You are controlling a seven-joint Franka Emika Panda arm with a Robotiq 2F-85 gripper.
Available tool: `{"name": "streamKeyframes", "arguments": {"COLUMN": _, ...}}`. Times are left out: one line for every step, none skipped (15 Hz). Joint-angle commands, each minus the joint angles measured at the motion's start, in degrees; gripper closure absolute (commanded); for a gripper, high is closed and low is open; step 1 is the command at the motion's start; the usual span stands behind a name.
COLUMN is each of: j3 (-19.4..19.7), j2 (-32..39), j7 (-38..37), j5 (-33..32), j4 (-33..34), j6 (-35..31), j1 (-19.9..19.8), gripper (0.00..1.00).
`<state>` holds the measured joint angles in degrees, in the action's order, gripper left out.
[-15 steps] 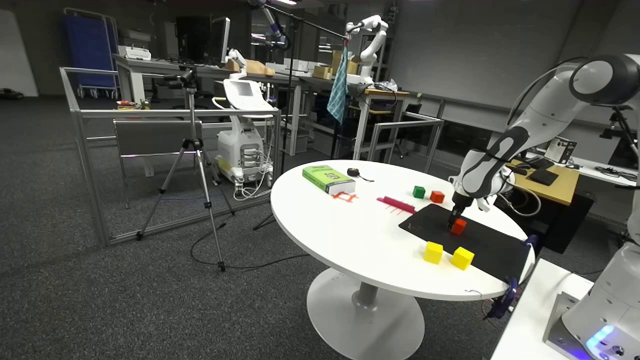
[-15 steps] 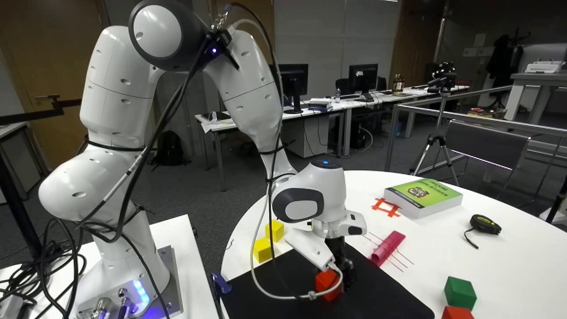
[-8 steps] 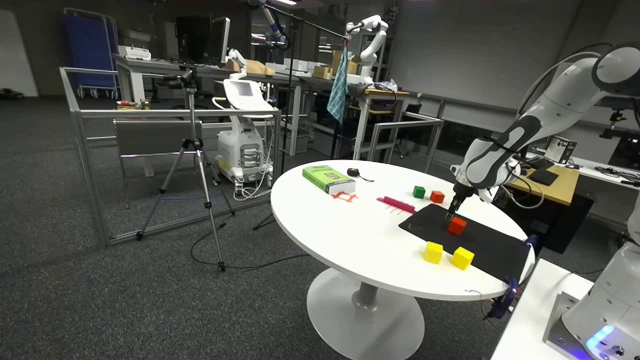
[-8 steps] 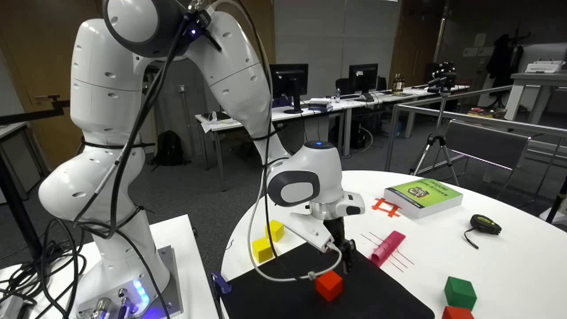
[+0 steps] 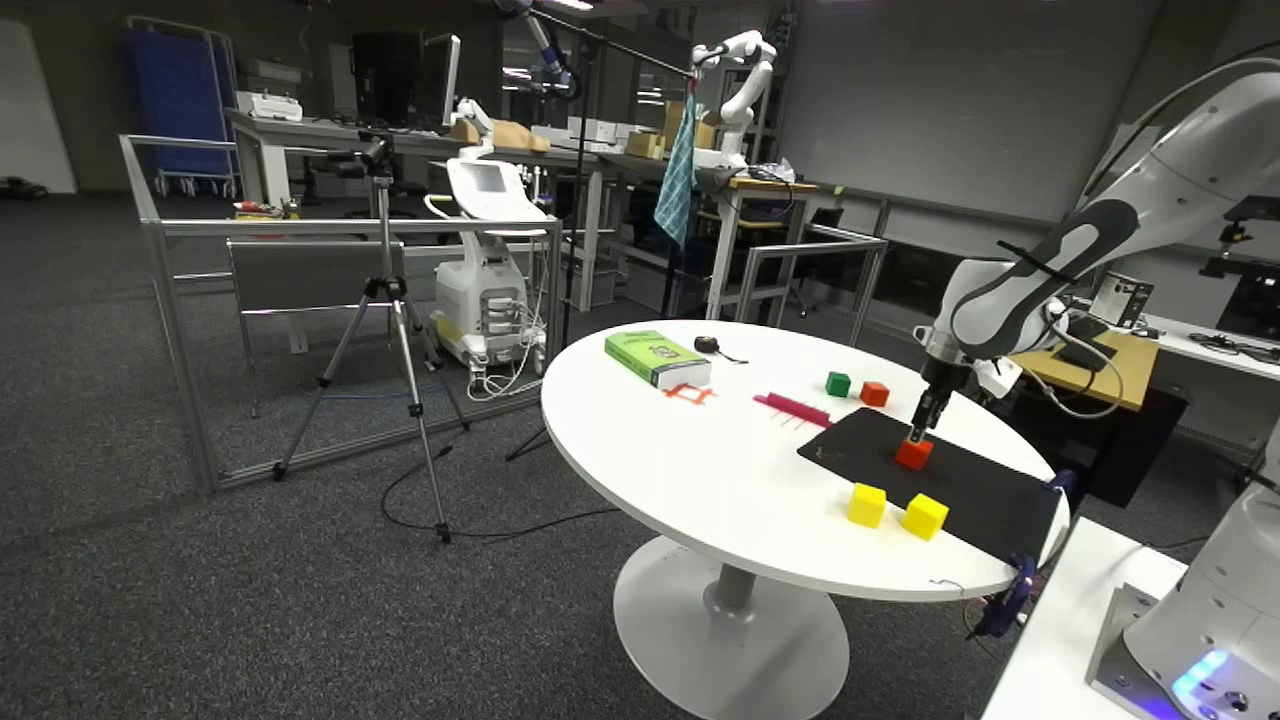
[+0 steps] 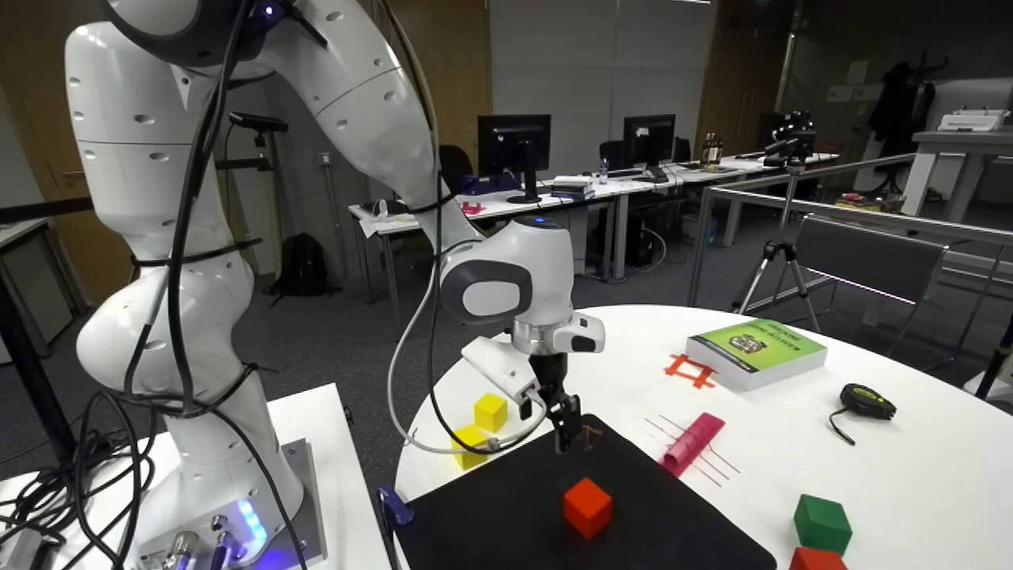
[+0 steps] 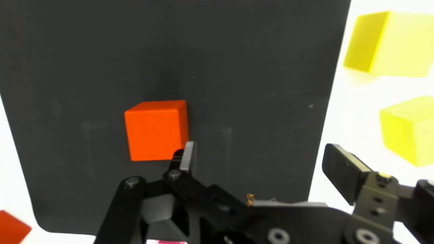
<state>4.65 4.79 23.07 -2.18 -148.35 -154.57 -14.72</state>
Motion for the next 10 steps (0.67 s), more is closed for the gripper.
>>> {"name": "streamKeyframes", "arguments": {"j3": 0.2, "j2": -6.8, "j7": -2.2, "j5": 0.9, "j4": -3.9, "j6": 8.1, "j1": 3.6, "gripper": 0.00}}
{"name": "streamKeyframes", "arguments": {"j3": 0.2, "j2": -7.9, "j7": -3.0, "j5": 0.2, "j4": -4.5, "j6": 10.1, "j1": 4.6, "gripper": 0.00}}
{"name": "streamKeyframes", "arguments": {"j3": 0.1, "j2": -8.9, "j7": -3.4, "j5": -0.2, "j4": -5.2, "j6": 11.5, "j1": 5.5, "gripper": 0.00}}
{"name": "streamKeyframes", "arguments": {"j3": 0.0, "j2": -9.7, "j7": -4.1, "j5": -0.6, "j4": -5.8, "j6": 13.0, "j1": 6.3, "gripper": 0.00}}
{"name": "streamKeyframes", "arguments": {"j3": 0.0, "j2": -10.1, "j7": -4.3, "j5": -1.9, "j4": -5.9, "j6": 14.4, "j1": 7.0, "gripper": 0.00}}
{"name": "streamKeyframes", "arguments": {"j3": 0.0, "j2": -10.4, "j7": -2.5, "j5": -0.6, "j4": -5.4, "j6": 17.0, "j1": 7.6, "gripper": 0.00}}
{"name": "streamKeyframes", "arguments": {"j3": 0.6, "j2": -7.0, "j7": -2.8, "j5": -0.3, "j4": -3.9, "j6": 13.8, "j1": 7.5, "gripper": 0.00}}
{"name": "streamKeyframes", "arguments": {"j3": 0.5, "j2": -7.5, "j7": -2.8, "j5": -0.3, "j4": -4.0, "j6": 15.1, "j1": 8.0, "gripper": 0.00}}
{"name": "streamKeyframes", "arguments": {"j3": 0.5, "j2": -7.8, "j7": -2.8, "j5": -0.3, "j4": -4.0, "j6": 15.6, "j1": 8.2, "gripper": 0.00}}
{"name": "streamKeyframes", "arguments": {"j3": 0.5, "j2": -7.9, "j7": -2.8, "j5": -0.3, "j4": -4.0, "j6": 15.6, "j1": 8.3, "gripper": 0.00}}
